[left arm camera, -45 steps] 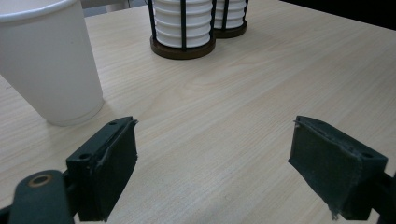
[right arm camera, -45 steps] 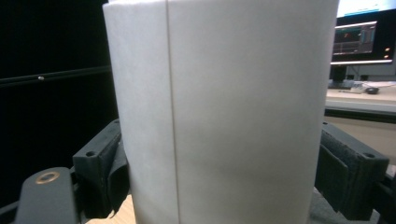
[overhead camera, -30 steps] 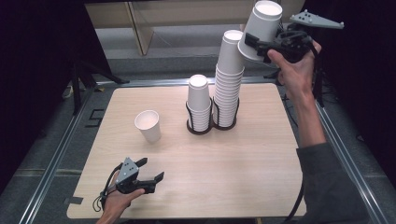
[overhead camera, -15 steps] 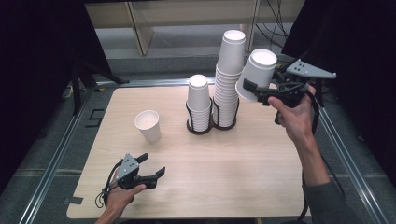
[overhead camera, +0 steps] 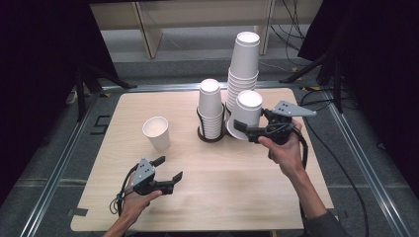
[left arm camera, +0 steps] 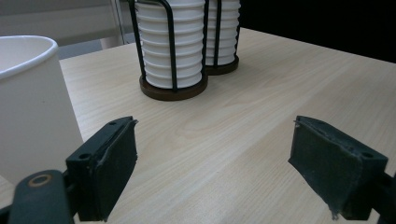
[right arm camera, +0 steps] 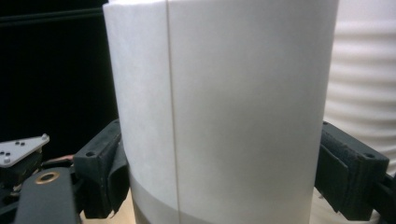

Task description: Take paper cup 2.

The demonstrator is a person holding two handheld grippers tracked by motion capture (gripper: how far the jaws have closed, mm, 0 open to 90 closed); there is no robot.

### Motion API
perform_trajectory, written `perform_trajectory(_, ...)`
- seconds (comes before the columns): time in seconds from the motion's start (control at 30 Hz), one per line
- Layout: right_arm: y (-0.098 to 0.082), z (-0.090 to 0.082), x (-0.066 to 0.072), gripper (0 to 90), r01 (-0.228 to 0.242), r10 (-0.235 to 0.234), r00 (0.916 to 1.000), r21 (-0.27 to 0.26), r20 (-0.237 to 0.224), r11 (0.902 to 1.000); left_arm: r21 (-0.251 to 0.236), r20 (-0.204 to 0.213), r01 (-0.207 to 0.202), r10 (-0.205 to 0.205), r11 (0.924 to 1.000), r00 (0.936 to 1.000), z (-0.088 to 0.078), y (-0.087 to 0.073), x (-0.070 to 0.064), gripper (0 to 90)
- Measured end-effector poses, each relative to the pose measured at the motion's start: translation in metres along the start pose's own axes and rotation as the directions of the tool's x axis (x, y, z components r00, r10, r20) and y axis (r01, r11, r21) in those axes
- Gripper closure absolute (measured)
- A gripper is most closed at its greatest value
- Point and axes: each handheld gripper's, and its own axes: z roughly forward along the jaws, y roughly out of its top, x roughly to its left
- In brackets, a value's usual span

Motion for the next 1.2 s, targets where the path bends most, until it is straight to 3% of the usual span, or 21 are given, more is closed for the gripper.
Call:
perform_trajectory(0.1,-0.012,0.012,0.005,16.3,-0.007,0.008,0.9998,0.024,-0.016,0.9997,-0.002,0.005,-0.014,0.014,0.9999,0.9999,-0.001,-0.001,-0.001,14.0)
perform_trajectory(0.13,-0.016,0.017,0.005,16.3,0.013,-0.012,0.9995,0.021,-0.031,0.9997,0.003,0.003,-0.015,0.015,0.9999,0.9999,-0.002,-0.002,-0.002,14.0)
perform_trajectory(0.17,-0.02,0.021,0.01,16.3,-0.017,0.019,0.999,0.041,-0.04,0.999,0.001,0.011,-0.015,0.015,0.9999,0.9998,-0.002,-0.003,-0.002,14.0)
perform_trajectory(0.23,-0.027,0.03,0.012,16.3,0.004,-0.001,0.9982,0.046,-0.06,0.9989,-0.001,0.016,-0.016,0.016,0.9999,0.9997,-0.002,-0.004,-0.002,14.0)
perform_trajectory(0.3,-0.031,0.034,0.016,16.3,-0.008,0.011,0.9978,0.053,-0.065,0.9986,-0.005,0.015,-0.013,0.013,0.9999,0.9998,-0.002,-0.005,-0.003,14.0)
perform_trajectory(0.33,-0.039,0.044,0.021,16.3,-0.002,0.009,0.9954,0.072,-0.096,0.9974,-0.008,0.013,-0.011,0.011,0.9999,0.9999,-0.002,-0.005,-0.003,14.0)
perform_trajectory(0.4,-0.044,0.049,0.024,16.3,0.022,-0.014,0.9953,0.077,-0.096,0.9968,0.01,0.003,-0.016,0.016,0.9998,0.9999,-0.004,-0.005,-0.003,14.0)
perform_trajectory(0.53,-0.057,0.062,0.033,16.3,0.018,-0.001,0.9894,0.114,-0.145,0.9933,-0.022,0.023,0.003,-0.003,0.9998,0.9997,-0.004,-0.005,-0.003,14.0)
perform_trajectory(0.6,-0.062,0.068,0.036,16.3,0.026,-0.006,0.9875,0.122,-0.157,0.9922,-0.01,0.024,0.002,-0.002,1.0,0.9997,-0.006,-0.004,-0.004,14.0)
perform_trajectory(0.77,-0.069,0.075,0.044,16.3,0.007,0.02,0.9803,0.135,-0.196,0.9909,-0.033,0.05,0.009,-0.008,0.9994,0.9987,-0.006,-0.004,-0.006,14.0)
perform_trajectory(0.9,-0.073,0.081,0.047,16.3,0.048,-0.024,0.9802,0.12,-0.197,0.9916,-0.044,0.062,0.013,-0.01,0.999,0.998,-0.007,-0.003,-0.006,14.0)
perform_trajectory(0.93,-0.074,0.083,0.05,16.3,0.022,0.008,0.9768,0.141,-0.214,0.9898,-0.028,0.056,0.009,-0.008,0.9996,0.9984,-0.008,-0.003,-0.007,14.0)
perform_trajectory(1.03,-0.076,0.085,0.052,16.3,0.036,-0.005,0.9783,0.146,-0.207,0.9886,-0.033,0.061,0.014,-0.012,0.9994,0.998,-0.009,-0.003,-0.007,14.0)
perform_trajectory(1.07,-0.077,0.087,0.052,16.3,0.05,-0.022,0.9764,0.125,-0.215,0.9909,-0.032,0.063,0.014,-0.012,0.9994,0.998,-0.009,-0.002,-0.008,14.0)
perform_trajectory(1.2,-0.082,0.092,0.055,16.3,0.059,-0.026,0.9734,0.139,-0.228,0.9885,-0.035,0.068,0.016,-0.013,0.9993,0.9976,-0.009,-0.002,-0.009,14.0)
